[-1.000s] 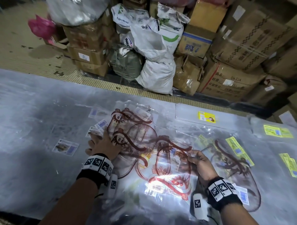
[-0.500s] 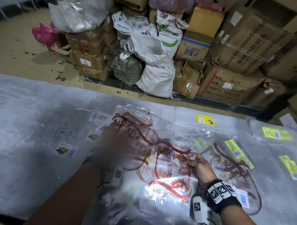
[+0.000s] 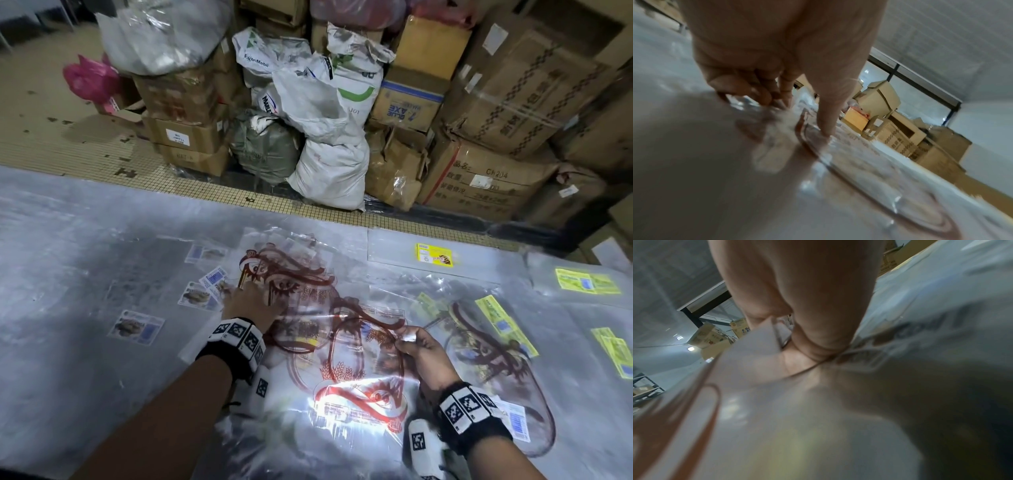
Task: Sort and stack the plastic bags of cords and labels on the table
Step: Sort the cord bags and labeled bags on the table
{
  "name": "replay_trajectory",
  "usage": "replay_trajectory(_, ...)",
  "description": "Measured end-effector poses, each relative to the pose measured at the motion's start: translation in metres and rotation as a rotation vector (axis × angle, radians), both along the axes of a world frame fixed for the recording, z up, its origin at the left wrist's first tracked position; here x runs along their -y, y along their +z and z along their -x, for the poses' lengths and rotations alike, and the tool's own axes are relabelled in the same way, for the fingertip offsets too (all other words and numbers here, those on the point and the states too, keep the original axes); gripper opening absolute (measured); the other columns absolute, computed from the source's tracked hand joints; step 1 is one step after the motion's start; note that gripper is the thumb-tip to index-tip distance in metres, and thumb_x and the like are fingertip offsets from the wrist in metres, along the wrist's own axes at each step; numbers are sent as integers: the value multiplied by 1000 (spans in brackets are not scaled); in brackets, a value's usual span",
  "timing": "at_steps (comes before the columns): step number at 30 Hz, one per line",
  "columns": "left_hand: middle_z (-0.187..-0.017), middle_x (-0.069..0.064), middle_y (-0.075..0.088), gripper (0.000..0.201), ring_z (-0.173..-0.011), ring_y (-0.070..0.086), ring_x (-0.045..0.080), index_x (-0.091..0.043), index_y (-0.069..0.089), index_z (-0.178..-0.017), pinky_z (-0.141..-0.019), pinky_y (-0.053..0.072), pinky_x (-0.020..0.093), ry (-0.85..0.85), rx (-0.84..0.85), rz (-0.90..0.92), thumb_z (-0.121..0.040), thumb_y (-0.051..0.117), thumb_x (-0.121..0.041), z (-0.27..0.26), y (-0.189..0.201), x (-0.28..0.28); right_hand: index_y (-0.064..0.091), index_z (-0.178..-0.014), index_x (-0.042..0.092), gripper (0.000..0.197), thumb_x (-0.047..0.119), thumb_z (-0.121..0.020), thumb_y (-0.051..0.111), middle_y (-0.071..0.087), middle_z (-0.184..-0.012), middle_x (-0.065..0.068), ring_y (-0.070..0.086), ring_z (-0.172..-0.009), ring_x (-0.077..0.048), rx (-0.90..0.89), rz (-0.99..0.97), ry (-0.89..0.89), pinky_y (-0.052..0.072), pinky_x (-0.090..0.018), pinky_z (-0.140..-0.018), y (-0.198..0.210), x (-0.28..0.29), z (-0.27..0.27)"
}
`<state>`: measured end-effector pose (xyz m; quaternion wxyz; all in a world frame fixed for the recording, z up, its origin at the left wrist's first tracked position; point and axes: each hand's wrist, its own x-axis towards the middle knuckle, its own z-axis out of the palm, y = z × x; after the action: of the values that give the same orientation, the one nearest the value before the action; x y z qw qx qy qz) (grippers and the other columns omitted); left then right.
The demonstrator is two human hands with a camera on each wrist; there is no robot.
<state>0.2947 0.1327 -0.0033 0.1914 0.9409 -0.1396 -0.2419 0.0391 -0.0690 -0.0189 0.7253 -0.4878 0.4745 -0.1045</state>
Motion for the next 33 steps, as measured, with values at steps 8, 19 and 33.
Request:
replay_trajectory(8,-135,16,48,74,-126,46,35,-13,34,-134,-103,42,43,-50,-32,-9,-77,78,-28,19,0,8,56,-101,2,19,-13,-94,48,71,-78,-21,69,-55,-31,3,-2,5,58,-38,-48,0,2,0)
replay_trajectory(19,-96,4,60,33,-88,58,22,-22,52,-107,-81,50,34,-82,-292,306,-79,68,-17,8,14,7,53,-108,-3,17,-12,-94,50,61,-96,-35,69,-59,-36,3,-10,17,60,-54,-60,-3,5,2)
replay_trajectory(33,-112,9,66,28,-81,63,13,-8,63,-113,-56,47,14,-60,-311,453,-87,66,-1,21,24,-9,58,-105,-3,20,-16,-92,49,72,-92,-23,70,-74,-27,60,88,31,50,-38,-74,-1,1,3)
